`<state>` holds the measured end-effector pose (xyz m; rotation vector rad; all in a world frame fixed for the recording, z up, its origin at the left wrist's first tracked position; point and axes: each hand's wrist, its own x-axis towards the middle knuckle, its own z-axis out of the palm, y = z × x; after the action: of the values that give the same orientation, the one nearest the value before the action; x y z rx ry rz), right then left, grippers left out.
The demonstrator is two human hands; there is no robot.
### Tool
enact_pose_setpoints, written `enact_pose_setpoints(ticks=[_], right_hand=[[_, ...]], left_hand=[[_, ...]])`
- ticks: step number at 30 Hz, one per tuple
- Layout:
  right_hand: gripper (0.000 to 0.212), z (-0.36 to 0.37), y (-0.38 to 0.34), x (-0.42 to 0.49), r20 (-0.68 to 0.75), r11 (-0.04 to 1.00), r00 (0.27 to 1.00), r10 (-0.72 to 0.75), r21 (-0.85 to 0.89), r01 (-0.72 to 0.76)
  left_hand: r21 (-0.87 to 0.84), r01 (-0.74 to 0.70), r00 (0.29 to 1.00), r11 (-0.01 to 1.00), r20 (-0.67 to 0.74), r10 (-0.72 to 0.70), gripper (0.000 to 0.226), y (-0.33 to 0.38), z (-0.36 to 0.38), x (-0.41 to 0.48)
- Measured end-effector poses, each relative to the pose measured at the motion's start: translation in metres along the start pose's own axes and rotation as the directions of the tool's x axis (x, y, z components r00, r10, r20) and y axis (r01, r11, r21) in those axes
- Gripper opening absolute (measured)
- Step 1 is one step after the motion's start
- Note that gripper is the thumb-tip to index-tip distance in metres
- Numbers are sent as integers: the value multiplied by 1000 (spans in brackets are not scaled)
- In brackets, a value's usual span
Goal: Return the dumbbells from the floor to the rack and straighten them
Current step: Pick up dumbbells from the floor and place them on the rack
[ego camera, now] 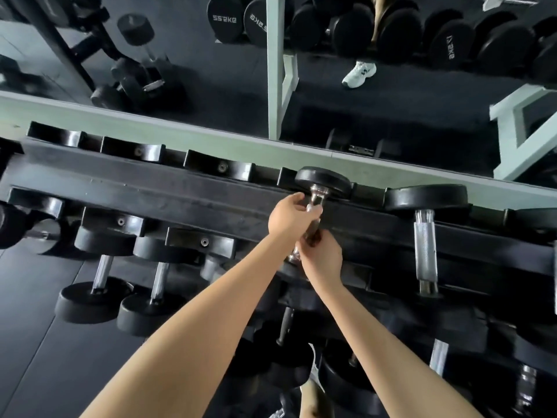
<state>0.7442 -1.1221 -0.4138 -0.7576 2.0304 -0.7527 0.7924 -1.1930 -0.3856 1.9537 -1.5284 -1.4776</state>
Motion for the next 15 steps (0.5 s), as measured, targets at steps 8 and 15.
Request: enact_pose_setpoints(ticks=[8,15], right_hand=[[46,-3,17,-66,-177,958,949,-260,-168,231],[48,35,64,-177,-185,944,937,-296,-206,257]], left_hand=[[-216,0,979,976,-199,-44,35,-69,-52,-58],[-375,13,957,927,-266,-120,15,-204,-99,-161]])
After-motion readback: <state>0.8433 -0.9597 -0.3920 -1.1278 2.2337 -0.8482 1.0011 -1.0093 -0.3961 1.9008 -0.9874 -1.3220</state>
